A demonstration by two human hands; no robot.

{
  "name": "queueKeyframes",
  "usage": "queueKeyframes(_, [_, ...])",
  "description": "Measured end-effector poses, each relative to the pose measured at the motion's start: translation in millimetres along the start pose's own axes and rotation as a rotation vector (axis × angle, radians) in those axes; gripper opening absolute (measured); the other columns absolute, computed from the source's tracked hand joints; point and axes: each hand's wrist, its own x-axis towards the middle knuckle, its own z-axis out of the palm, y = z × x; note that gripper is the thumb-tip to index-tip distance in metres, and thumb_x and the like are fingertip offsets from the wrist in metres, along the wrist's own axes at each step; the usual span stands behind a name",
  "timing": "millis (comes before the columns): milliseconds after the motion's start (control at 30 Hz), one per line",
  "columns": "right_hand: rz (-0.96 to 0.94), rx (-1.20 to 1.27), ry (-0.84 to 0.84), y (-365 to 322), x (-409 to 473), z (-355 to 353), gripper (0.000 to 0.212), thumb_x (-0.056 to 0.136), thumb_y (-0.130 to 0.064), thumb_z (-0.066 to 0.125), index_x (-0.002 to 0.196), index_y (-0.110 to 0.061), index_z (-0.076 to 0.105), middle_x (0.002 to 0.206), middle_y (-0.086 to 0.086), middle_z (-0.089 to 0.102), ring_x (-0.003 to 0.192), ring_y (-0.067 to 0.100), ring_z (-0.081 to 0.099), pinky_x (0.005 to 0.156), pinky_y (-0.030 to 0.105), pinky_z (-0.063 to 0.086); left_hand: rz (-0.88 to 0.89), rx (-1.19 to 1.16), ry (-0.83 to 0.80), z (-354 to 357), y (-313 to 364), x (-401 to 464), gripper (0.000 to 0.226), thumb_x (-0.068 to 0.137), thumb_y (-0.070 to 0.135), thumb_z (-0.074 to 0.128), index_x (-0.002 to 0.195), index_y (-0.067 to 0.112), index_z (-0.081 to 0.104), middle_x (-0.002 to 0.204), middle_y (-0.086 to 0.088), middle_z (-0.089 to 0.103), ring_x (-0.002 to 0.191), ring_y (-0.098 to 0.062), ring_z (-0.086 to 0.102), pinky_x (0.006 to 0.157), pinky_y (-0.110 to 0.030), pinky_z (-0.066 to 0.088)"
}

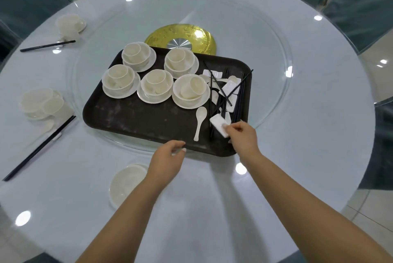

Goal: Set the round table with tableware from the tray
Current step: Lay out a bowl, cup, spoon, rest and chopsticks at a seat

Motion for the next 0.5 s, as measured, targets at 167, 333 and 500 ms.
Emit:
queueKeyframes(167, [0.031, 0.055, -0.213, -1.0, -65.6, 36.0, 0.017, 0.089, -0.025, 0.068, 0.081, -0.012, 0.062, 0.076, 0.008, 0.066, 0.057, 0.011, 0.056, 0.05, 0.017, 0.043, -0.027, -0.326, -0.032, 5.4, 8.1, -26.6, 0.018, 0.094, 0.031, 0.059, 0.102, 0.021, 0.072, 0.083, 0.013, 0.071, 0.078, 0.002, 0.065, 0.07, -0.016, 0.046])
queueKeyframes(333, [-0.009, -0.019, -0.322, 9.0, -112.1, 58.9, 0.018, 0.091, -0.02, 0.063, 0.079, -0.01, 0.054, 0.079, 0.011, 0.069, 0.067, 0.018, 0.064, 0.057, 0.023, 0.05, -0.12, -0.511, -0.053, -3.4, -7.4, -49.9, 0.008, 0.095, 0.027, 0.058, 0.102, 0.026, 0.062, 0.093, 0.003, 0.074, 0.081, -0.011, 0.073, 0.071, -0.027, 0.057])
queueKeyframes(500, [0.02, -0.018, -0.424, 18.0, -117.3, 59.8, 0.017, 0.094, -0.018, 0.055, 0.085, -0.005, 0.061, 0.067, 0.004, 0.066, 0.055, 0.014, 0.058, 0.053, 0.024, 0.047, -0.172, -0.395, -0.067, -23.2, -38.5, -65.1, 0.017, 0.097, 0.024, 0.056, 0.113, 0.025, 0.062, 0.094, -0.002, 0.072, 0.075, -0.017, 0.072, 0.063, -0.024, 0.056])
